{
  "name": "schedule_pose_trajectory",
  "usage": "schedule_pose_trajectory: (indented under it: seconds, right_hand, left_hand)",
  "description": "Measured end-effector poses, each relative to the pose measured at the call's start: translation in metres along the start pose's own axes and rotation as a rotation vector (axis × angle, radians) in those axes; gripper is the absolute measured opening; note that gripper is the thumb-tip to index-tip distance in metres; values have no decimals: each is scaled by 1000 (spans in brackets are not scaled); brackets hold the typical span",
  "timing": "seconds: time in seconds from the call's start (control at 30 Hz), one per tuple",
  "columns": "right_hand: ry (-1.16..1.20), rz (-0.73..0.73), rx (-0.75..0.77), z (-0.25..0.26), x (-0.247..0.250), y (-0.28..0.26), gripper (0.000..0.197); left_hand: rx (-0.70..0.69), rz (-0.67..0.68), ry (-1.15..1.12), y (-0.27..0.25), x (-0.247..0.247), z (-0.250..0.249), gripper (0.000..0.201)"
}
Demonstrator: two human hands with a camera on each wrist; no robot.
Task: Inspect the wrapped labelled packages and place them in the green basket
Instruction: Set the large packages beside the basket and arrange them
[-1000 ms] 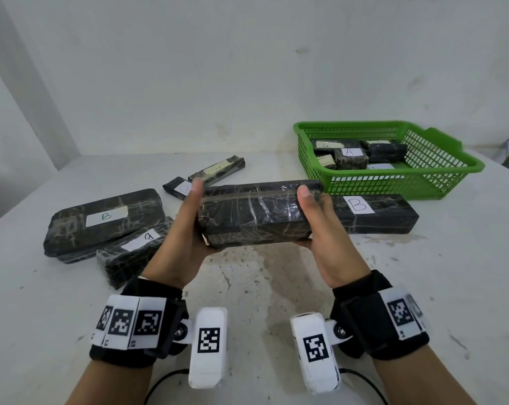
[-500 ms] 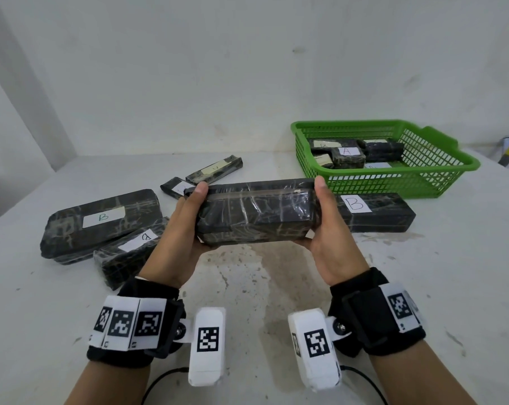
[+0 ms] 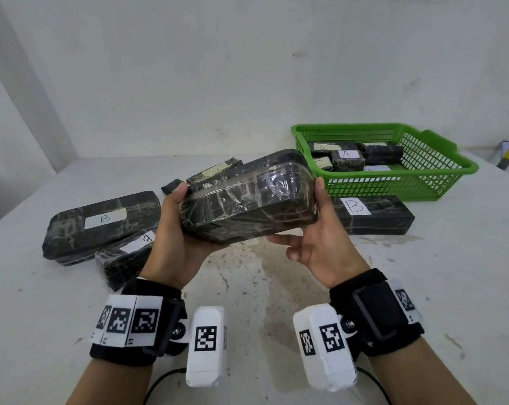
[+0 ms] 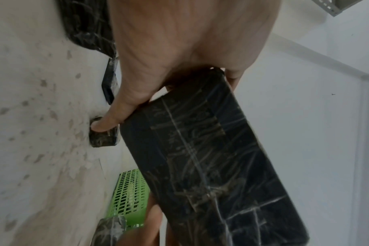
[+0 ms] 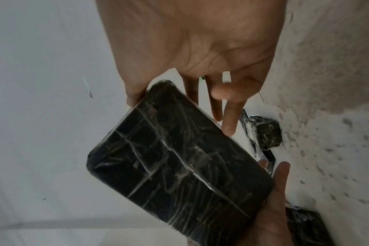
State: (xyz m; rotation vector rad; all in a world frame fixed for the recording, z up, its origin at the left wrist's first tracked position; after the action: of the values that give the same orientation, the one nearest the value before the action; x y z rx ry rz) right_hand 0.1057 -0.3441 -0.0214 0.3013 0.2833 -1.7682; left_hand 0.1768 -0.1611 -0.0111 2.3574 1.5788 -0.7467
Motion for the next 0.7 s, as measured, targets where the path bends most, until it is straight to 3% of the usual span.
schedule_pose_trajectory:
  seconds: [0.2, 0.3, 0.37, 0.43, 0.57, 0.7]
  right_hand:
    - [-6, 107, 3, 1, -2, 0, 71]
    - [51, 115, 97, 1, -3, -1, 62]
    - [113, 109, 183, 2, -3, 0, 48]
    - [133, 107, 274, 2, -1, 3, 43]
    - [70, 122, 335, -2, 0, 7, 51]
    - [-96, 28, 379, 0, -2, 3, 27]
  left_hand:
    - [1, -12, 29, 3, 2, 1, 47]
    - [25, -111, 168, 6, 8, 4, 42]
    - [31, -145, 196, 8, 12, 6, 50]
    - [0, -82, 188, 9, 13, 6, 60]
    - [-134, 178, 285, 5, 2, 5, 74]
    - [-231, 281, 446, 5, 0, 10, 71]
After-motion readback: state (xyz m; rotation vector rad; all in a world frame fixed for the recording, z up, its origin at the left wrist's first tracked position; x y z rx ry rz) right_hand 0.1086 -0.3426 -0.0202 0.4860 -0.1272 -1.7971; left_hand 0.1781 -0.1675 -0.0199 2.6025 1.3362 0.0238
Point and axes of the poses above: each hand's wrist, its own y-axis towards the middle knuckle, its own x-axis out of the back of the hand, z = x × y, the point moved 3 cm from there along y, towards the middle knuckle, and after that the axes turned 4 degrees about x, right-handed, at the moved point
